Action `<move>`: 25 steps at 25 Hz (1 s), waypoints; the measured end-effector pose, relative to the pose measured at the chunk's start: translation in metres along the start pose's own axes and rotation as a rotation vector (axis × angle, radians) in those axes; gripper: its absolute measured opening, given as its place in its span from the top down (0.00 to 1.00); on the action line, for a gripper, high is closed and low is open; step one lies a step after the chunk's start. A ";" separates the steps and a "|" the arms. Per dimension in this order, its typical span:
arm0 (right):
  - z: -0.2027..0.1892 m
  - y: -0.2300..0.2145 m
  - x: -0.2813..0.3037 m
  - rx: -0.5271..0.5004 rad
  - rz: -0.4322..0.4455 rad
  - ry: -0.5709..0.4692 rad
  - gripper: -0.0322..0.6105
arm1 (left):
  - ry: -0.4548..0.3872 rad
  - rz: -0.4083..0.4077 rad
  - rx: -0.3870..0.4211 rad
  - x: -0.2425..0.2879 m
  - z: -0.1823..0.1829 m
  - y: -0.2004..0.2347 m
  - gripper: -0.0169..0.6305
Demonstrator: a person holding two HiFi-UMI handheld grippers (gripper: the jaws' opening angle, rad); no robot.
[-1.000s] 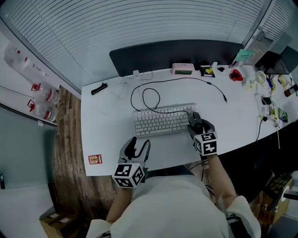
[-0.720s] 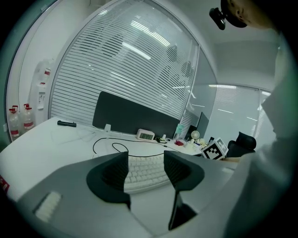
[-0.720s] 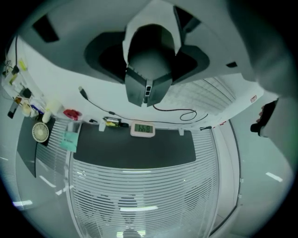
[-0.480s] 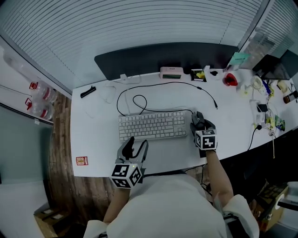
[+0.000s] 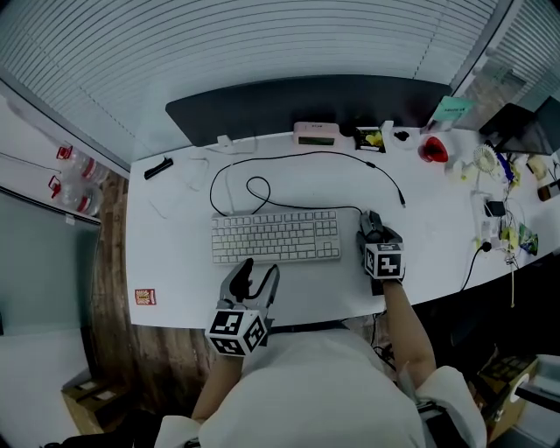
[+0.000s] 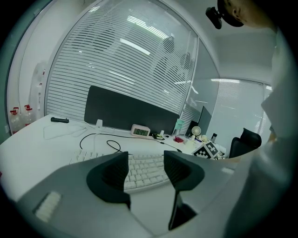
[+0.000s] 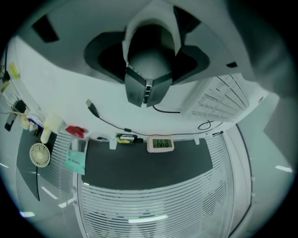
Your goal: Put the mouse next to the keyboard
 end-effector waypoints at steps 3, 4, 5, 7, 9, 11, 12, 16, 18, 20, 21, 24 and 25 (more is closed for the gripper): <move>0.001 -0.001 0.002 -0.012 0.005 -0.002 0.48 | -0.003 0.010 -0.007 0.002 -0.002 -0.002 0.60; 0.001 -0.001 0.002 -0.022 0.010 -0.004 0.48 | -0.005 0.012 -0.010 0.003 -0.003 -0.002 0.60; 0.002 -0.001 0.003 -0.032 0.015 -0.007 0.48 | -0.007 0.013 -0.014 0.004 -0.004 -0.003 0.60; 0.003 -0.001 0.002 -0.035 0.028 -0.023 0.47 | -0.012 0.013 -0.018 0.007 -0.006 -0.006 0.60; 0.006 -0.002 -0.001 -0.009 0.042 -0.056 0.41 | -0.014 0.016 -0.021 0.009 -0.009 -0.010 0.60; 0.011 -0.004 -0.006 0.017 0.041 -0.099 0.39 | -0.008 0.023 -0.027 0.009 -0.013 -0.012 0.60; 0.014 -0.005 -0.010 0.024 0.036 -0.121 0.38 | -0.002 0.027 -0.031 0.010 -0.015 -0.013 0.60; 0.028 -0.008 -0.027 0.063 0.019 -0.224 0.38 | 0.031 0.023 -0.044 0.015 -0.023 -0.018 0.60; 0.035 -0.006 -0.039 0.084 0.009 -0.285 0.38 | 0.050 0.009 -0.039 0.015 -0.027 -0.021 0.60; 0.039 -0.001 -0.053 0.100 0.000 -0.335 0.38 | 0.062 -0.002 -0.027 0.013 -0.031 -0.022 0.60; 0.040 0.003 -0.059 0.104 -0.003 -0.353 0.38 | 0.062 -0.006 -0.021 0.010 -0.033 -0.022 0.60; 0.040 0.021 -0.080 0.085 -0.010 -0.387 0.38 | 0.046 -0.012 -0.015 -0.006 -0.036 -0.020 0.60; 0.039 0.029 -0.087 0.070 -0.011 -0.395 0.38 | 0.039 -0.010 -0.018 -0.014 -0.039 -0.020 0.60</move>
Point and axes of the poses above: the fingertips, and each gripper's own axes: x forward along the fingers, y to its left, z out of its top, the point moved 5 cm from there along -x, backward along the fingers, and after that the axes turned 13 degrees about -x, right-handed, at the moved point
